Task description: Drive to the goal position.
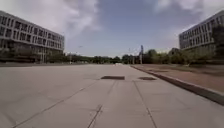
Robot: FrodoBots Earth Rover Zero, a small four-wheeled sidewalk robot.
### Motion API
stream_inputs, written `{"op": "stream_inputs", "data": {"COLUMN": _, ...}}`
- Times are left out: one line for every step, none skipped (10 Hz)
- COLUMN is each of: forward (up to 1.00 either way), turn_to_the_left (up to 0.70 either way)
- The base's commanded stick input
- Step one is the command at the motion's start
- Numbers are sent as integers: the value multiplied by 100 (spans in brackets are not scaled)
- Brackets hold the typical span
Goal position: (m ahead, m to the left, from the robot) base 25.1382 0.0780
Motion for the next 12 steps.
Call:
{"op": "stream_inputs", "data": {"forward": 100, "turn_to_the_left": -27}}
{"op": "stream_inputs", "data": {"forward": 100, "turn_to_the_left": -27}}
{"op": "stream_inputs", "data": {"forward": 100, "turn_to_the_left": -27}}
{"op": "stream_inputs", "data": {"forward": 100, "turn_to_the_left": -27}}
{"op": "stream_inputs", "data": {"forward": 100, "turn_to_the_left": -27}}
{"op": "stream_inputs", "data": {"forward": 100, "turn_to_the_left": -27}}
{"op": "stream_inputs", "data": {"forward": 100, "turn_to_the_left": -27}}
{"op": "stream_inputs", "data": {"forward": 100, "turn_to_the_left": -27}}
{"op": "stream_inputs", "data": {"forward": 100, "turn_to_the_left": -27}}
{"op": "stream_inputs", "data": {"forward": 100, "turn_to_the_left": -27}}
{"op": "stream_inputs", "data": {"forward": 100, "turn_to_the_left": -27}}
{"op": "stream_inputs", "data": {"forward": 100, "turn_to_the_left": -27}}
